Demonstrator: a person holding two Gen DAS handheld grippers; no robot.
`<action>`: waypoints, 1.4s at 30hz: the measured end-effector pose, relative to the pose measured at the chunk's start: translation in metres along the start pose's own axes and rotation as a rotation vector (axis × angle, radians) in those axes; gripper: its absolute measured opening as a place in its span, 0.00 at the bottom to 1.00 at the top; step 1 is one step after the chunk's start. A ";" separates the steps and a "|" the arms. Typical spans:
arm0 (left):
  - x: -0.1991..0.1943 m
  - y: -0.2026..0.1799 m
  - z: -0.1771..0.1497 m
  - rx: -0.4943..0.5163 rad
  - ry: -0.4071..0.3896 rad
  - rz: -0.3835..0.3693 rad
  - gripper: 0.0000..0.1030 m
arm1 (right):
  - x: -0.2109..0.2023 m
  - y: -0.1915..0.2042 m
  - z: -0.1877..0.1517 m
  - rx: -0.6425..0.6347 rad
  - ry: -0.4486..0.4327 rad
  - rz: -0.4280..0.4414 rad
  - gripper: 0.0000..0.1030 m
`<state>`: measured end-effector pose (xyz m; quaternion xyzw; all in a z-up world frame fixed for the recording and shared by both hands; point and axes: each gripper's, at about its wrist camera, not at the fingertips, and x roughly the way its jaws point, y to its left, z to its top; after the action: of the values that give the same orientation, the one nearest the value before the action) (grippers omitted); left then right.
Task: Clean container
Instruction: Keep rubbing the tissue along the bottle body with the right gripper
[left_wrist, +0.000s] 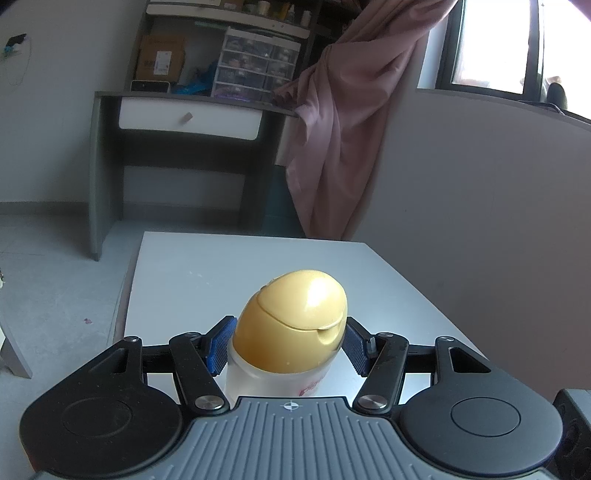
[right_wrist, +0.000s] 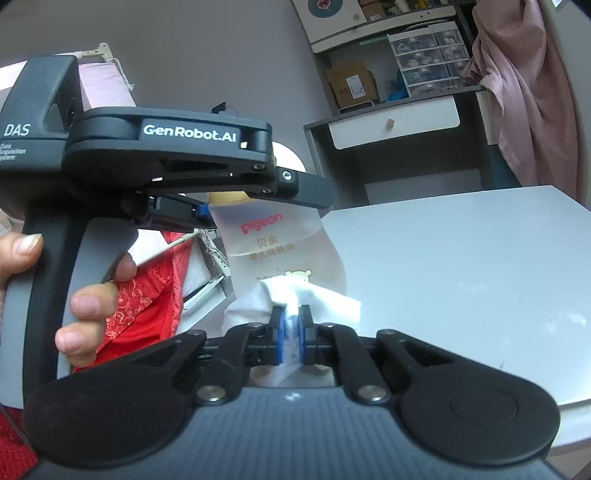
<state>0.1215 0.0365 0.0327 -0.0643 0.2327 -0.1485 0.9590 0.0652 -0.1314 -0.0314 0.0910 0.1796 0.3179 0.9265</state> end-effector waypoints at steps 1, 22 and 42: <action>0.000 0.000 0.000 0.000 0.000 0.000 0.59 | 0.000 0.001 0.001 -0.001 -0.003 0.000 0.07; -0.008 0.001 -0.005 -0.004 0.002 -0.003 0.59 | -0.008 0.000 0.014 -0.001 -0.058 -0.009 0.07; -0.005 -0.001 -0.009 -0.004 0.008 -0.002 0.59 | -0.015 -0.003 0.029 -0.001 -0.119 -0.005 0.07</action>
<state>0.1126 0.0365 0.0272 -0.0658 0.2366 -0.1491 0.9578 0.0673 -0.1445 -0.0014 0.1088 0.1240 0.3096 0.9365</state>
